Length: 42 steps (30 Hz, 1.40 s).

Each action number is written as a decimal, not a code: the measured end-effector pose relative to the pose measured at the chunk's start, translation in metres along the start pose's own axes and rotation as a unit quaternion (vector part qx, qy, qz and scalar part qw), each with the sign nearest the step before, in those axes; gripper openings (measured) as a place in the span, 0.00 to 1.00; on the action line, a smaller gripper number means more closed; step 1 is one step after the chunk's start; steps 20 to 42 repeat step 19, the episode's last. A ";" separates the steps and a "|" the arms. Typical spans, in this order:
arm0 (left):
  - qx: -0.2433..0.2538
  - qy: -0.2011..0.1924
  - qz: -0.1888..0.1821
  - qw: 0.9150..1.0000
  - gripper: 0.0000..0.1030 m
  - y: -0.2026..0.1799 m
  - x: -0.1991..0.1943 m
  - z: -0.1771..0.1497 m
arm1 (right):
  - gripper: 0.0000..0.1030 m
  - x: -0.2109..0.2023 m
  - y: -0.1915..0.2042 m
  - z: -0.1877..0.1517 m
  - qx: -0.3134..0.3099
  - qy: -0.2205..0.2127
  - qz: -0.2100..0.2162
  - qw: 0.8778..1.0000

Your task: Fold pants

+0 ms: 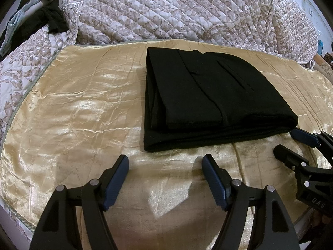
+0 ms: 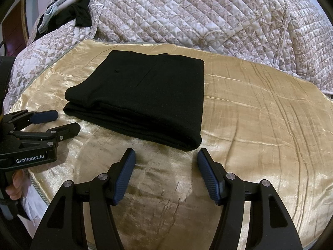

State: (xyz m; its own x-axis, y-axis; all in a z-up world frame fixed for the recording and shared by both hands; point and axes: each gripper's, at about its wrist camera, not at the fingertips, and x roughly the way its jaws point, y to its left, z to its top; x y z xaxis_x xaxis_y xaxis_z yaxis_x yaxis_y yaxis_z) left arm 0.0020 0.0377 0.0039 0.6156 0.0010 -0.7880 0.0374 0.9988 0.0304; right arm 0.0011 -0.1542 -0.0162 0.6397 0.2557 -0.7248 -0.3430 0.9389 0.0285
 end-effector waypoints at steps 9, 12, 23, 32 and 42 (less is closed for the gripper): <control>0.000 0.000 0.000 1.000 0.73 0.000 0.000 0.000 | 0.61 0.000 0.001 0.000 0.000 0.000 -0.001 1.000; -0.001 0.001 0.000 1.000 0.73 0.000 0.000 0.000 | 0.64 0.000 0.001 0.000 -0.001 0.000 -0.003 1.000; -0.001 0.001 0.001 1.000 0.73 0.002 0.000 -0.001 | 0.71 0.003 0.001 0.003 -0.005 -0.004 -0.013 1.000; -0.001 0.001 0.001 1.000 0.73 0.002 0.000 -0.001 | 0.71 0.003 0.001 0.003 -0.005 -0.004 -0.013 1.000; -0.001 0.001 0.001 1.000 0.73 0.002 0.000 -0.001 | 0.71 0.003 0.001 0.003 -0.005 -0.004 -0.013 1.000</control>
